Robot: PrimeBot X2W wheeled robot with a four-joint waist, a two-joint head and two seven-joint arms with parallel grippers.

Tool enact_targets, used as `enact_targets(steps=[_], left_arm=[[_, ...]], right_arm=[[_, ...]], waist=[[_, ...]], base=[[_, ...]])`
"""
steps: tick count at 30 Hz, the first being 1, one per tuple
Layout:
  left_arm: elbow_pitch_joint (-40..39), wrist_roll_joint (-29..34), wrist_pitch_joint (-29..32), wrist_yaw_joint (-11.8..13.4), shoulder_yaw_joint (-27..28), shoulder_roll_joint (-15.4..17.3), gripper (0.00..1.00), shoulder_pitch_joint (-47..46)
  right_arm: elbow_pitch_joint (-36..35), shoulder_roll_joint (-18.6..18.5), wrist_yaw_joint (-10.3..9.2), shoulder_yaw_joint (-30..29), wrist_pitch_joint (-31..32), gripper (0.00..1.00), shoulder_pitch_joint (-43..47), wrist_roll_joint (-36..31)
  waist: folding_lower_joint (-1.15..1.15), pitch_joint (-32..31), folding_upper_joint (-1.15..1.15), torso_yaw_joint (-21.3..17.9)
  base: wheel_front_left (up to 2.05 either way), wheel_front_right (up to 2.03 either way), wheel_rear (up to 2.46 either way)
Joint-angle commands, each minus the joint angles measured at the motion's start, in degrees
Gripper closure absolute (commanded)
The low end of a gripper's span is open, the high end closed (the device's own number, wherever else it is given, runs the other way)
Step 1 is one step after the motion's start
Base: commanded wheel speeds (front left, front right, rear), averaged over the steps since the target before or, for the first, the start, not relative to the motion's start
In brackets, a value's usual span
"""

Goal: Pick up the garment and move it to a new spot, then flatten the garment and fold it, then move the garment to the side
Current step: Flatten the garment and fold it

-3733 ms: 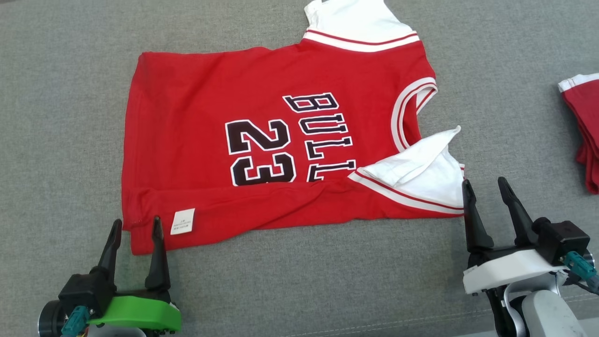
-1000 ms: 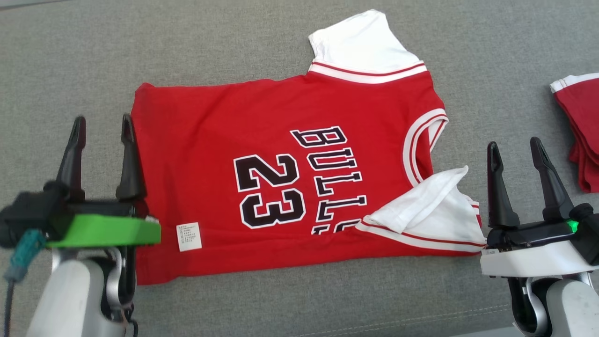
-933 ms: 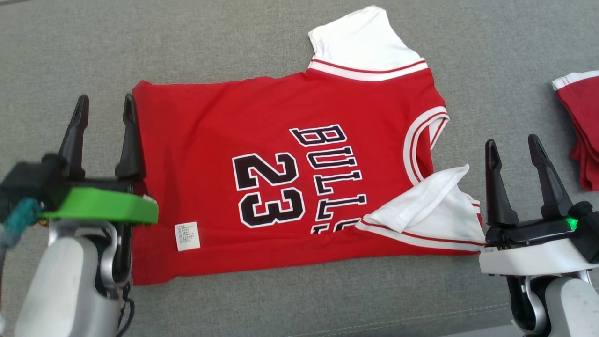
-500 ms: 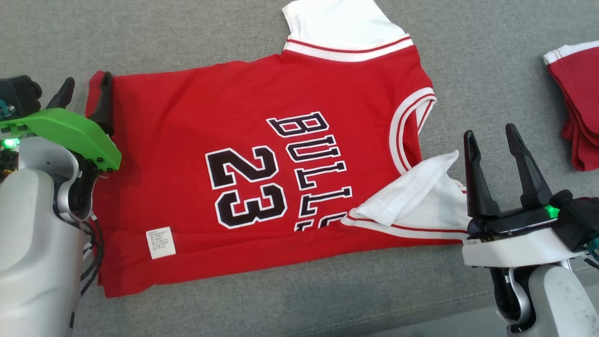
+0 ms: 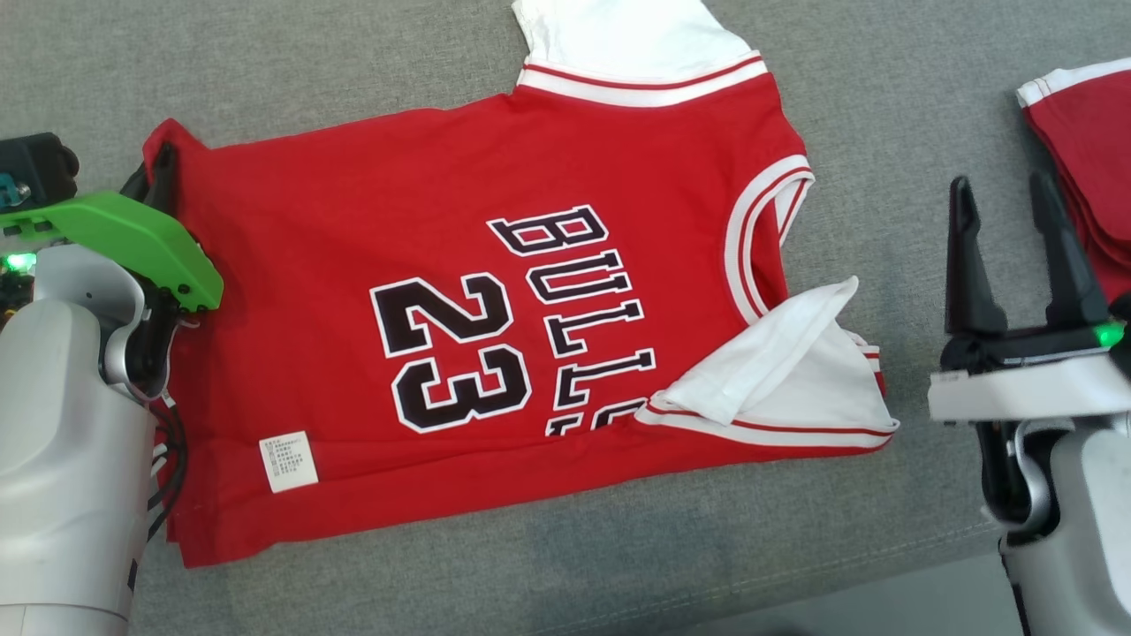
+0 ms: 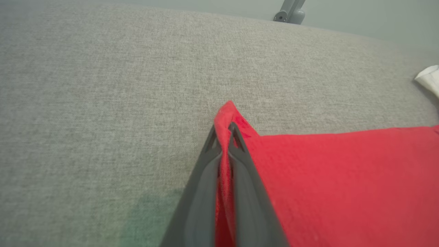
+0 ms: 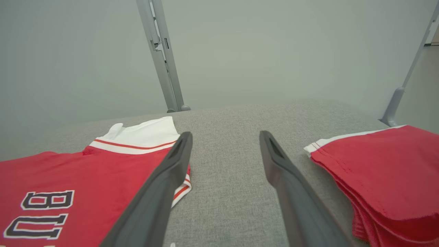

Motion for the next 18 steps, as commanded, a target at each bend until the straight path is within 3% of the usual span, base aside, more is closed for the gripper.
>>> enact_targets(steps=[1, 5, 9, 18], left_arm=[[0.23, 0.46, -0.57, -0.07, -0.16, 0.48, 1.00, -1.17], [0.37, 0.99, -1.71, -0.24, -1.18, -0.64, 1.00, -2.92], [0.45, 1.50, -2.46, -0.50, -3.25, -3.68, 1.00, -5.50], [1.31, 2.04, -4.74, -1.26, -9.18, -10.35, 1.00, -11.68]], right_arm=[[1.12, -0.71, -0.05, -0.37, -0.34, 0.00, -2.18, 0.64], [7.85, -3.83, -0.05, 0.07, 0.00, 0.00, -11.01, 2.88], [15.09, -7.89, -0.05, 1.99, 0.41, 0.00, -19.77, 4.62], [30.89, -14.07, -0.04, 13.93, 4.02, 0.00, -39.55, 8.92]], waist=[[0.00, 0.20, 0.00, 0.20], [0.00, 1.28, 0.00, 1.85], [0.00, 3.12, 0.00, 6.07], [0.00, 8.65, 0.00, 14.76]], base=[[0.00, 0.00, 0.00], [0.00, 0.00, 0.00], [0.00, 0.00, 0.00], [0.00, 0.00, 0.00]])
